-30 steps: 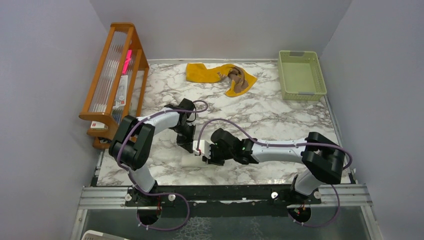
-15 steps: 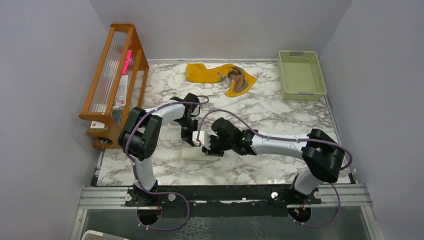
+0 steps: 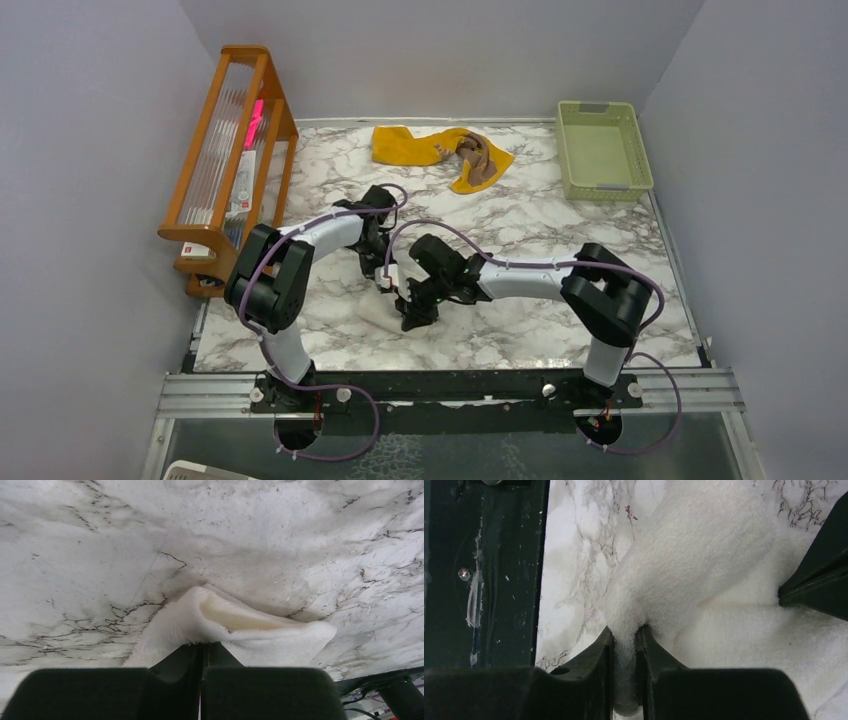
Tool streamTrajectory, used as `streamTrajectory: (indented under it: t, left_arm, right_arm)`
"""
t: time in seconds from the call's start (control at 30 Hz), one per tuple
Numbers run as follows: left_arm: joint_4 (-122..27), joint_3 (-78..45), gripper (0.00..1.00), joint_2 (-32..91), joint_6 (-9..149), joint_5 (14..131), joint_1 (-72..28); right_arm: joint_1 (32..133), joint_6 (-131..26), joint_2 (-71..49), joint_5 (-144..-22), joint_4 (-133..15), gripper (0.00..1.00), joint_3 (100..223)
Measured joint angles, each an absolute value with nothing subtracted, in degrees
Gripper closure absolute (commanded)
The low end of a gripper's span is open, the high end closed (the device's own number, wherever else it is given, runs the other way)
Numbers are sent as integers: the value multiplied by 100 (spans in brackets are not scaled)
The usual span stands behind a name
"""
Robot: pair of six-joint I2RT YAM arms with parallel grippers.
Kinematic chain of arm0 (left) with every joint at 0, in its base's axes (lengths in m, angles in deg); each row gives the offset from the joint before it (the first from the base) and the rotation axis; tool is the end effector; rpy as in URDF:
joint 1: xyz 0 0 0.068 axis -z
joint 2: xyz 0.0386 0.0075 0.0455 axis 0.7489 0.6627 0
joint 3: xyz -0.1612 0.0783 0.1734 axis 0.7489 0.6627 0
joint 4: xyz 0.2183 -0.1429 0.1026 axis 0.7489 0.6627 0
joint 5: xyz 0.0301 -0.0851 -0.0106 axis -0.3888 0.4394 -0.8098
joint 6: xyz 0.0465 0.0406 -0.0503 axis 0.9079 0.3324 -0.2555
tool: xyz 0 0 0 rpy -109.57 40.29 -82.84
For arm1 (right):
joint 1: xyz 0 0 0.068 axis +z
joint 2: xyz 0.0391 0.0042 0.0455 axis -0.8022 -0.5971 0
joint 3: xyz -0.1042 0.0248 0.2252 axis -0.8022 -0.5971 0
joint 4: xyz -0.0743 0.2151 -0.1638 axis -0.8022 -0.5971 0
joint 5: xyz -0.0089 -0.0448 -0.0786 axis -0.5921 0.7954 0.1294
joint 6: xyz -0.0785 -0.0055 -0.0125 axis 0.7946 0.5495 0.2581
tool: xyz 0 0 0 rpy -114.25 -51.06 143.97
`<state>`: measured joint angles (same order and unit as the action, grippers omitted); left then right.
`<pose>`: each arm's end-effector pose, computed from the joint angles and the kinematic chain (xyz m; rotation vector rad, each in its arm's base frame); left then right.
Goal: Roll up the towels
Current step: Roll the towel at the center of the board.
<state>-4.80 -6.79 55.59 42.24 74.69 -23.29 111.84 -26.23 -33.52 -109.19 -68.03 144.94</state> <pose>0.2998 -0.1549 0.0870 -0.3407 3.0474 -0.3825 0.1678 0.3479 0.0987 -1.8143 1.8262 1.0212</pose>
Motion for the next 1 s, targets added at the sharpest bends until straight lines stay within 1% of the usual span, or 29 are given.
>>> streamTrajectory:
  t: [0.2, 0.37, 0.5, 0.57, 0.67, 0.73, 0.87, 1.0]
  left_arm:
    - [-725, -541, 100, 5373, 4069, 7180, -2401]
    - [-1131, -517, 100, 5060, 4106, 6592, -2807]
    - [-1507, -526, 83, 4381, 4394, 6454, -3249]
    - [-1673, -530, 77, 3904, 4604, 6507, -3367]
    - [-1916, -517, 77, 3189, 4899, 6837, -3386]
    - [-2185, -345, 79, 2772, 4995, 7200, -3386]
    - [-2720, 676, 87, 1895, 4845, 8131, -3384]
    - [-3289, 2057, 89, 1360, 4346, 8822, -3380]
  right_arm:
    - [11009, -3334, -3470, -11208, -6383, 94, 14463]
    - [10618, -4142, -3540, -11610, -5946, 95, 14280]
    - [10349, -4757, -3671, -11922, -5836, 95, 14245]
    - [10231, -5034, -3833, -12095, -5843, 96, 14330]
    - [10087, -5425, -4134, -12473, -5869, 97, 14538]
    - [10001, -5659, -4261, -12685, -5865, 97, 14601]
    - [9796, -6155, -4453, -12961, -5841, 96, 14686]
    - [9601, -6599, -4593, -13112, -5891, 94, 14778]
